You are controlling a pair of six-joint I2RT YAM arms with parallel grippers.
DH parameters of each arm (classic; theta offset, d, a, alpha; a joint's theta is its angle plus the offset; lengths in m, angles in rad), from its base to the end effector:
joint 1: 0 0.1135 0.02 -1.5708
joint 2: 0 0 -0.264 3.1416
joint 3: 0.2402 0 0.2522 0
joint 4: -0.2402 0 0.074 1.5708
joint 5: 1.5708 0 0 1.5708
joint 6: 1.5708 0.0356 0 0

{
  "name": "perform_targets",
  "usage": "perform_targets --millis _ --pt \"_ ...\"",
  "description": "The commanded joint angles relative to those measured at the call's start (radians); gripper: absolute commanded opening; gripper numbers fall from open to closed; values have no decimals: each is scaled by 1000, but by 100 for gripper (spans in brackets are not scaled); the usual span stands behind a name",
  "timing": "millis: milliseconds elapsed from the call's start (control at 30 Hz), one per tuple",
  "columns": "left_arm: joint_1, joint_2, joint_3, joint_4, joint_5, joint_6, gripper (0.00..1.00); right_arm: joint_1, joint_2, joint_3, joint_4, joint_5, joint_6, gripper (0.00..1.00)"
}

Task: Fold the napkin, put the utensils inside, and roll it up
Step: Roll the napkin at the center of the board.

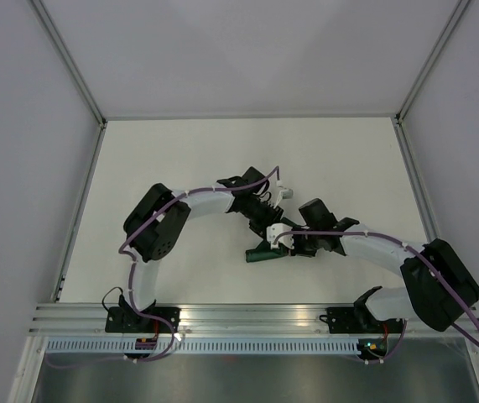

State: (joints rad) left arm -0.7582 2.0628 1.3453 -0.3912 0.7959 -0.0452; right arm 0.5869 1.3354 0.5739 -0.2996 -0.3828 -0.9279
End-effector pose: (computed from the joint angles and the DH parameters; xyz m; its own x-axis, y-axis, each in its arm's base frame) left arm 0.2822 -0.3023 0.1418 -0.6814 0.6018 -0.4165 0.6823 0.3165 -0.6591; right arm 0.1836 0.1381 0.1512 0.0968 -0.8272 -0.5535 -0.9807 0.0157 -0.1950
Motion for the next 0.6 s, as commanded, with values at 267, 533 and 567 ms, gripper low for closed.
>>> perform_targets --millis 267,533,567 --pt "46 -341 -245 380 -294 -166 37 -4 94 84 -188 -82 -15 32" --pt "60 -611 -578 742 -461 -258 38 -53 208 175 -312 -165 -87 32" --pt "57 -642 -595 750 -477 -259 38 -70 234 194 -325 -172 -95 32"
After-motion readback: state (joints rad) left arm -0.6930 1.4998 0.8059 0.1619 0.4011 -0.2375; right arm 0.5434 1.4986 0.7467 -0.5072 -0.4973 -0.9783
